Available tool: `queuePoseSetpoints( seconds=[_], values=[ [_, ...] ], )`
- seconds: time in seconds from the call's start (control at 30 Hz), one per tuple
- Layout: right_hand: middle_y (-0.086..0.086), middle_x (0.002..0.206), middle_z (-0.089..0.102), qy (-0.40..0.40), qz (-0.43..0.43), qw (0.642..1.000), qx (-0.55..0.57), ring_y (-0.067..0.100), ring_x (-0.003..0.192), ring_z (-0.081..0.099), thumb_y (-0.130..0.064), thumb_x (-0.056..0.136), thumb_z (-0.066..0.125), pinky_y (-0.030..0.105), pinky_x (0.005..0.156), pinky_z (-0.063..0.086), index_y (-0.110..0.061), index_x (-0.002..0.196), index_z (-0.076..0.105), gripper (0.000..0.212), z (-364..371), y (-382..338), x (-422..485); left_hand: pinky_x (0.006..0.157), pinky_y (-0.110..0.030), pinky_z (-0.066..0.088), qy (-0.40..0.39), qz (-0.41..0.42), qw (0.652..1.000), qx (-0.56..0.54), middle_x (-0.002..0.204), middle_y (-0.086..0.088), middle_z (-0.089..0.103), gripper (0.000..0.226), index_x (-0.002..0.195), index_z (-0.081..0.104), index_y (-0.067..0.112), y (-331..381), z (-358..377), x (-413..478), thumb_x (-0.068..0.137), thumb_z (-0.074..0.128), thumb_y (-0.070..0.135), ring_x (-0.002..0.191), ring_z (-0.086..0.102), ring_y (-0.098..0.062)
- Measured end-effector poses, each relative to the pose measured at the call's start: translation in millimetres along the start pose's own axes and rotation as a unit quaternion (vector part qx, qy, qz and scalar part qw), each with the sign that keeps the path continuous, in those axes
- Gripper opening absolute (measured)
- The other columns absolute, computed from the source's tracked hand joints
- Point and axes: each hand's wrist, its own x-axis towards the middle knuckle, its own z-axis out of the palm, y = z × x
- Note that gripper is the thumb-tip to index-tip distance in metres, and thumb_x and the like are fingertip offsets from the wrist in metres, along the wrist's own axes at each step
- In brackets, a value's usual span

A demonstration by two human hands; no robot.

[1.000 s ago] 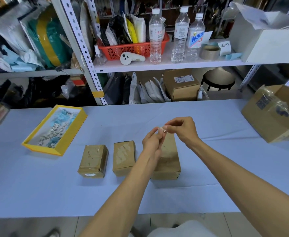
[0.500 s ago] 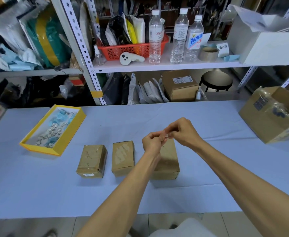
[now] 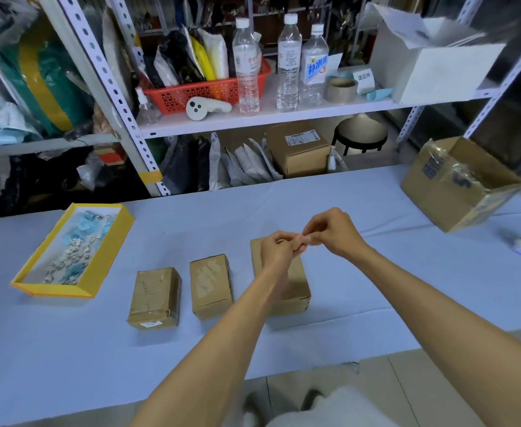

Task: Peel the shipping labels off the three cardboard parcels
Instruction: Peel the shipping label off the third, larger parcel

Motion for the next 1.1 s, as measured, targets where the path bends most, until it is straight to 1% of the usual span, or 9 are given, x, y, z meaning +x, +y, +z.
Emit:
queuePoseSetpoints(
  seconds=[0.1,0.27,0.33,0.4,0.53,0.6,0.7,0.87,1.1],
  values=[
    [0.003,0.074,0.073,0.036,0.041,0.999,0.001,0.013,0.072,0.07,-0.005,0.074,0.078,0.026,0.069,0.057,-0.01,0.077,0.077,0.006,-18,10,-9,0.08,-0.028,0.059,-0.027,0.034,0.997,0.064,0.086,-0.016,0.071,0.004,0.086,0.066,-0.002,1,22,3,0.084,0.068,0.0,0.078,0.072,-0.022],
    [0.007,0.074,0.072,0.121,0.067,0.99,-0.004,0.015,0.067,0.069,-0.004,0.077,0.075,0.017,0.062,0.052,-0.003,0.08,0.073,0.003,-51,25,-31,0.079,-0.035,0.059,-0.129,0.098,0.973,0.165,0.089,-0.014,0.07,0.007,0.08,0.066,0.015,10,57,0,0.086,0.064,0.014,0.082,0.072,-0.028],
    [0.01,0.073,0.069,0.157,0.078,0.984,-0.012,0.018,0.065,0.066,-0.001,0.077,0.072,0.024,0.062,0.053,-0.003,0.082,0.07,0.006,-64,32,-38,0.082,-0.038,0.058,-0.148,0.168,0.936,0.27,0.094,-0.006,0.069,0.007,0.085,0.069,0.024,10,70,2,0.085,0.063,0.021,0.085,0.071,-0.025],
    [0.007,0.07,0.066,0.18,0.083,0.98,-0.023,0.016,0.063,0.063,0.001,0.076,0.07,0.028,0.064,0.055,-0.004,0.083,0.069,0.008,-76,38,-41,0.085,-0.034,0.052,-0.151,0.23,0.884,0.377,0.105,-0.001,0.064,0.016,0.096,0.07,0.031,12,83,5,0.086,0.061,0.022,0.09,0.067,-0.021],
    [0.001,0.07,0.065,0.172,0.083,0.98,-0.062,0.008,0.063,0.058,0.0,0.076,0.069,0.023,0.061,0.049,-0.009,0.077,0.07,0.009,-104,53,-35,0.077,-0.028,0.047,-0.152,0.265,0.825,0.475,0.118,-0.002,0.056,0.033,0.118,0.064,0.028,20,112,8,0.09,0.055,0.013,0.089,0.062,-0.019],
    [0.002,0.073,0.066,0.157,0.086,0.98,-0.087,0.009,0.067,0.058,-0.001,0.077,0.069,0.022,0.063,0.045,-0.008,0.078,0.071,0.008,-121,65,-26,0.081,-0.031,0.049,-0.14,0.277,0.803,0.509,0.121,-0.004,0.056,0.038,0.124,0.061,0.026,23,127,14,0.09,0.053,0.01,0.098,0.062,-0.022],
    [0.005,0.08,0.067,0.139,0.069,0.98,-0.123,0.011,0.073,0.056,-0.002,0.079,0.068,0.021,0.063,0.041,-0.004,0.085,0.073,0.007,-149,85,-12,0.087,-0.032,0.047,-0.128,0.278,0.767,0.563,0.122,-0.004,0.06,0.034,0.123,0.061,0.022,27,152,27,0.09,0.055,0.014,0.106,0.061,-0.023],
    [0.009,0.086,0.07,0.112,0.037,0.982,-0.15,0.015,0.081,0.058,-0.002,0.079,0.068,0.028,0.067,0.046,-0.002,0.085,0.073,0.008,-195,116,2,0.092,-0.033,0.046,-0.107,0.235,0.756,0.602,0.128,-0.004,0.06,0.032,0.122,0.062,0.019,23,204,44,0.09,0.056,0.017,0.115,0.057,-0.023],
    [0.008,0.086,0.067,0.056,0.044,0.982,-0.172,0.023,0.083,0.064,0.0,0.078,0.064,0.036,0.069,0.053,-0.006,0.082,0.071,0.01,-229,153,-2,0.093,-0.035,0.049,-0.092,0.212,0.76,0.608,0.125,-0.006,0.064,0.027,0.117,0.065,0.018,15,240,45,0.092,0.056,0.015,0.114,0.058,-0.025]
  ],
)
